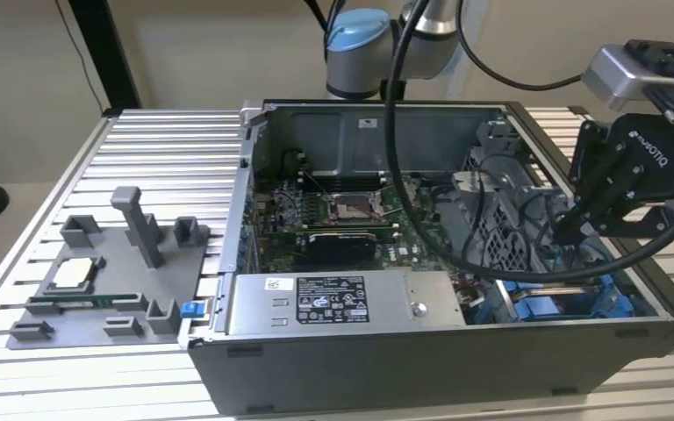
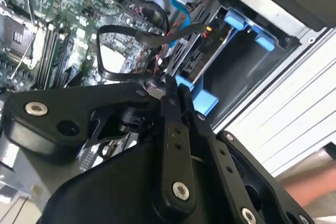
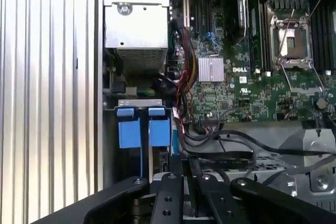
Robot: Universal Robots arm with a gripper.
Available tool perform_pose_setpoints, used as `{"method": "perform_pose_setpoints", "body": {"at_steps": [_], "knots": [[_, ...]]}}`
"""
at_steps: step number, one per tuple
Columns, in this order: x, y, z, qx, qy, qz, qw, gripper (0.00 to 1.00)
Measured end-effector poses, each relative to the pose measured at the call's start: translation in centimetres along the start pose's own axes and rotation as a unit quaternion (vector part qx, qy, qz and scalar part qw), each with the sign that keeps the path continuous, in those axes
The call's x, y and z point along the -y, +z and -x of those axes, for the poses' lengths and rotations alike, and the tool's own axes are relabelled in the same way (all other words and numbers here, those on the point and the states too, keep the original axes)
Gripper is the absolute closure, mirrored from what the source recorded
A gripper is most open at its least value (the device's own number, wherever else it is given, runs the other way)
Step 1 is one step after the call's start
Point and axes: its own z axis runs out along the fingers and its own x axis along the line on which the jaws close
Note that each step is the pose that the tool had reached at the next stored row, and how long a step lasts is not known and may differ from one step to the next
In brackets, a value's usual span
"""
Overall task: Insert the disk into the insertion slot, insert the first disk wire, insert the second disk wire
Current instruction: 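Insert the second disk wire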
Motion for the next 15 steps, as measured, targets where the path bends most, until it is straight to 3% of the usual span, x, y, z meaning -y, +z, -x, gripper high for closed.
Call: {"method": "perform_pose_setpoints", "body": {"at_steps": [2,4,6,12,15], "knots": [[-0.14,0.03,-0.1,0.0006,-0.002,-0.0143,0.9999,1.0],[-0.2,0.03,-0.3,0.0008,-0.004,-0.0228,0.9997,1.0],[-0.19,0.02,-0.62,0.0007,-0.006,-0.0246,0.9997,1.0],[-0.16,0.12,-1.19,-0.0007,-0.016,-0.0237,0.9996,1.0],[-0.16,0.17,-1.21,-0.0053,-0.022,-0.0247,0.9994,1.0]]}}
